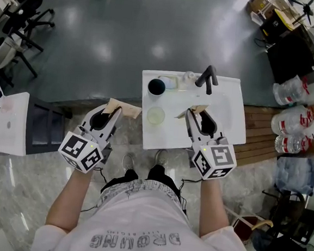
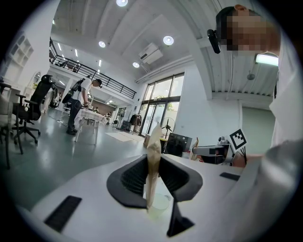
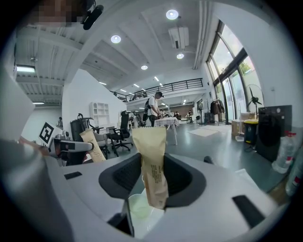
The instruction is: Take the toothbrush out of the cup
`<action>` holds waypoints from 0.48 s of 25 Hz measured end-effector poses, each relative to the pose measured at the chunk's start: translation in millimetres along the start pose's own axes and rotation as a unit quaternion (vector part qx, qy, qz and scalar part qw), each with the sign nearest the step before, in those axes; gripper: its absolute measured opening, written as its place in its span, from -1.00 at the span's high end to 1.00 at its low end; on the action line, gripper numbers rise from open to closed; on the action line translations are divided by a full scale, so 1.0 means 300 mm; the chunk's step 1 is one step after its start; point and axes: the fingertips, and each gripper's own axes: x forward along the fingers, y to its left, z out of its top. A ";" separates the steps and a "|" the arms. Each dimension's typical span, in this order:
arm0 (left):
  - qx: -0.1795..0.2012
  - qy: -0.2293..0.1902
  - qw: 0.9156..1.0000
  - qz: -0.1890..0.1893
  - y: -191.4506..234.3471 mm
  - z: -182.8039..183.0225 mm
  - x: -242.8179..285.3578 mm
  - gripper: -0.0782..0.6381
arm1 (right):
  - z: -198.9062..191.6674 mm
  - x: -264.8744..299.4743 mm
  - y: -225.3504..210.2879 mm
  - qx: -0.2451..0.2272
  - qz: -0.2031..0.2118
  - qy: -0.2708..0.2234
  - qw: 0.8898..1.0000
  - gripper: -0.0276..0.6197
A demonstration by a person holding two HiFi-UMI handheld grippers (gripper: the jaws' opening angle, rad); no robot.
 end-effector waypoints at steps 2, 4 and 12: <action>0.000 0.002 1.000 0.001 0.002 0.004 0.002 0.54 | 0.003 0.004 0.000 0.000 0.000 0.000 1.000 0.43; -0.001 0.002 1.000 0.003 0.004 0.011 0.005 0.54 | 0.007 0.007 -0.002 0.000 0.001 0.000 1.000 0.43; -0.002 -0.001 1.000 0.004 0.009 0.011 0.008 0.54 | 0.010 0.012 0.000 -0.005 0.003 0.001 1.000 0.44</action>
